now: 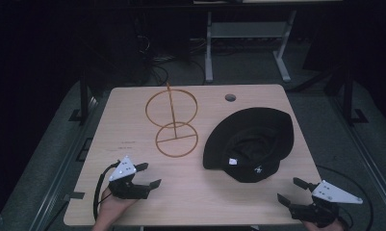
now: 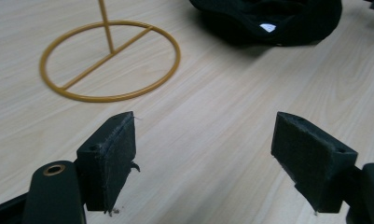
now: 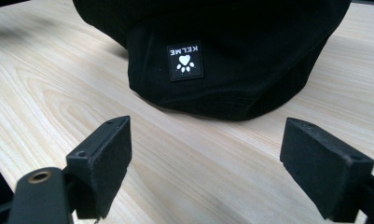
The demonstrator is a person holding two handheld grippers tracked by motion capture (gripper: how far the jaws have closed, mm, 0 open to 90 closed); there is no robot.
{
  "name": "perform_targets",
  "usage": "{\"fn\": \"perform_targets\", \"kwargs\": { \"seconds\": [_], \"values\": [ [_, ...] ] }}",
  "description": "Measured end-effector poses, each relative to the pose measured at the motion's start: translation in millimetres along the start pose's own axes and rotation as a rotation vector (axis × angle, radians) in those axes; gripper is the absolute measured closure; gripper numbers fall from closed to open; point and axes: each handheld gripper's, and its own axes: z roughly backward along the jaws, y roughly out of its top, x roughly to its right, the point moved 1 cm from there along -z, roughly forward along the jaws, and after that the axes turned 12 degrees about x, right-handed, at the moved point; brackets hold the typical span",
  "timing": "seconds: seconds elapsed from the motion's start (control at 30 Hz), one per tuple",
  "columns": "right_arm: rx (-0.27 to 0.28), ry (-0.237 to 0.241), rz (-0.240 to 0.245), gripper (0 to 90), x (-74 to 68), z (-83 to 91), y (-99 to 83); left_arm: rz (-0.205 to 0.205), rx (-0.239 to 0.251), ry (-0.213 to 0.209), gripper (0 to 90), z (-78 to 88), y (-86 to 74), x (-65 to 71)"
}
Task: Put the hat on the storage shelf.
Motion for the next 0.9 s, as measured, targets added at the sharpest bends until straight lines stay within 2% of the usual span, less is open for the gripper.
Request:
{"fn": "perform_targets", "kwargs": {
  "seconds": [0.17, 0.53, 0.9],
  "values": [
    [0.001, 0.013, -0.008, 16.3, 1.3, 0.4, -1.3, -0.016, -0.020, -0.020, 21.4, -3.7, -0.5, 4.0],
    [0.013, 0.004, -0.013, 15.9, 1.1, 2.3, 0.2, -0.022, -0.012, -0.057, 21.4, -9.2, 8.2, 15.6],
    [0.024, 0.004, -0.014, 15.8, 1.5, 3.4, 0.8, -0.060, -0.030, -0.126, 19.8, -30.8, 24.2, 35.7]
  ]
}}
